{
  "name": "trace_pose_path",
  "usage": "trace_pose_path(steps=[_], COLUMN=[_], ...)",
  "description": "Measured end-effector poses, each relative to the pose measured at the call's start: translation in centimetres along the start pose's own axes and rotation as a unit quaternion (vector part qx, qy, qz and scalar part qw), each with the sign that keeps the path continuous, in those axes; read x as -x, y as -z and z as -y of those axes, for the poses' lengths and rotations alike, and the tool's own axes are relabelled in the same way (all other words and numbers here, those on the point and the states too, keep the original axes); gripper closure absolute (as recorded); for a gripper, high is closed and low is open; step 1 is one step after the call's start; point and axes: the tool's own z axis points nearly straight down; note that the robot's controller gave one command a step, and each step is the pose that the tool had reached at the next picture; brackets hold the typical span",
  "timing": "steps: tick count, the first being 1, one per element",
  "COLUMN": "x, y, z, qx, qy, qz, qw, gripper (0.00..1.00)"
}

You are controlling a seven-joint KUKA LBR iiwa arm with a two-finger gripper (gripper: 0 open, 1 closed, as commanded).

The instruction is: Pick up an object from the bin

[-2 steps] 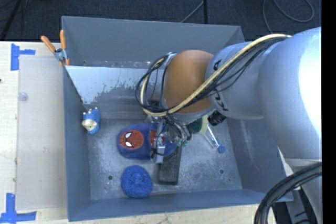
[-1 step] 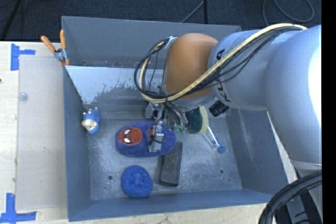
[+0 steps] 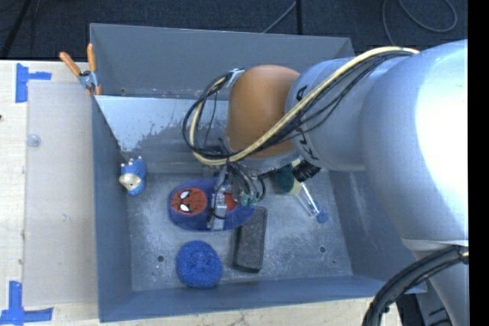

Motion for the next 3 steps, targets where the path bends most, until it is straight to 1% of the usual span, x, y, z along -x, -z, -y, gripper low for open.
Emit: trace_pose_path(steps=[1,3], x=[-0.90,-0.89], y=[-1.37,-1.15], z=[-0.14,-0.14], qx=[0.001,0.001], qy=[-0.085,-0.085], qz=[0.0040,0.0044], qw=[0.9964,0.9963], gripper=[1.00,1.00])
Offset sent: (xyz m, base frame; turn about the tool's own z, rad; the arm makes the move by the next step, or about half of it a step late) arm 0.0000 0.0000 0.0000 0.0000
